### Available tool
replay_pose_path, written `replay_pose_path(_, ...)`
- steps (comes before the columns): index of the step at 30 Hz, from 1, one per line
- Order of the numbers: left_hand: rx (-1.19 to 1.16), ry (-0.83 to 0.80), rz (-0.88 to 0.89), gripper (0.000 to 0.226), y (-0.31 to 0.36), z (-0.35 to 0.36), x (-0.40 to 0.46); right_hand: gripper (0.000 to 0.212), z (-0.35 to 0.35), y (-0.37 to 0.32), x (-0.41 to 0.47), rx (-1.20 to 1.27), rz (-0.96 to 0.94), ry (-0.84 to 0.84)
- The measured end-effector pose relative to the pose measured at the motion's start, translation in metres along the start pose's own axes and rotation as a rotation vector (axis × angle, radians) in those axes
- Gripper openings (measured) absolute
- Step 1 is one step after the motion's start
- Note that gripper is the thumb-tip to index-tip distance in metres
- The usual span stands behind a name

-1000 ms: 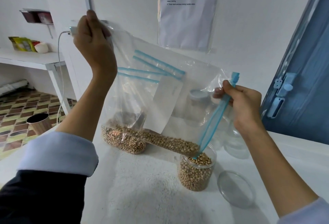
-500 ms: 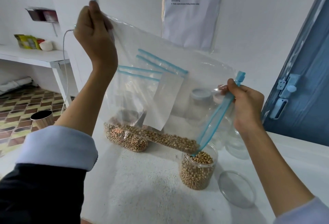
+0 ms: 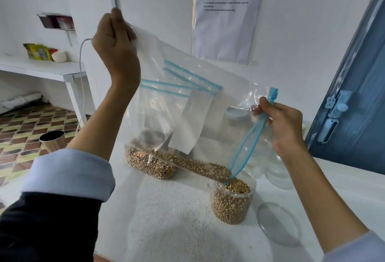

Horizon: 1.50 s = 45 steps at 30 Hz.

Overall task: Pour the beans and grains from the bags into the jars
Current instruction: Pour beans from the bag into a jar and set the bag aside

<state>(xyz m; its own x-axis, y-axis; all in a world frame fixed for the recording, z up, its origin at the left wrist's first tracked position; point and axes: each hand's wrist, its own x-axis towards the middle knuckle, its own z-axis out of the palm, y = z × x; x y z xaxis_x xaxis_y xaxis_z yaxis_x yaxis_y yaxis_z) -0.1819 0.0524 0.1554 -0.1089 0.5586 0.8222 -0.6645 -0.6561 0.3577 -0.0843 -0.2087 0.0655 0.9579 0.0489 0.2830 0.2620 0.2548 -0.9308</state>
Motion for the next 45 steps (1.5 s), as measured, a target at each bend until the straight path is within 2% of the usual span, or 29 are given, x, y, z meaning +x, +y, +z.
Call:
replay_pose_path(3,0.052,-0.032,0.003,0.034,-0.002,-0.002,-0.001,0.027,-0.003,0.003,0.0,0.042,0.0,0.052)
replay_pose_path(6,0.072,-0.065,-0.011,0.034,-0.003,-0.002,-0.001,0.028,-0.006,0.005,0.001,0.033,0.025,0.032)
replay_pose_path(9,0.069,-0.102,-0.033,0.036,-0.004,-0.001,0.002,0.025,-0.007,0.005,0.003,0.032,0.011,0.077)
replay_pose_path(11,0.061,-0.116,-0.039,0.036,-0.006,0.0,0.003,0.025,-0.007,0.004,0.003,0.024,0.011,0.046)
replay_pose_path(16,0.053,-0.155,-0.059,0.034,-0.005,0.005,0.002,0.031,-0.009,0.008,0.006,0.057,0.004,0.079)
replay_pose_path(24,0.023,-0.163,-0.025,0.035,-0.005,0.01,-0.002,0.021,-0.015,0.009,0.004,0.007,0.027,0.067)
replay_pose_path(28,0.021,-0.18,-0.038,0.035,-0.002,0.015,-0.003,0.022,-0.015,0.007,0.005,0.024,0.011,0.127)
replay_pose_path(31,0.031,-0.196,-0.047,0.036,-0.002,0.017,-0.004,0.023,-0.016,0.007,0.003,0.001,0.038,0.071)
replay_pose_path(34,0.055,-0.207,-0.04,0.037,-0.002,0.017,-0.005,0.024,-0.019,0.007,0.004,0.027,0.041,0.127)
replay_pose_path(37,0.064,-0.209,-0.039,0.037,-0.001,0.018,-0.005,0.023,-0.019,0.006,0.002,0.006,0.055,0.073)
replay_pose_path(40,0.067,-0.199,-0.03,0.038,0.0,0.02,-0.004,0.025,-0.02,0.007,0.004,0.033,0.03,0.136)
replay_pose_path(45,0.025,-0.147,0.021,0.037,0.005,0.023,-0.003,0.025,-0.021,0.007,0.007,0.015,0.043,-0.029)
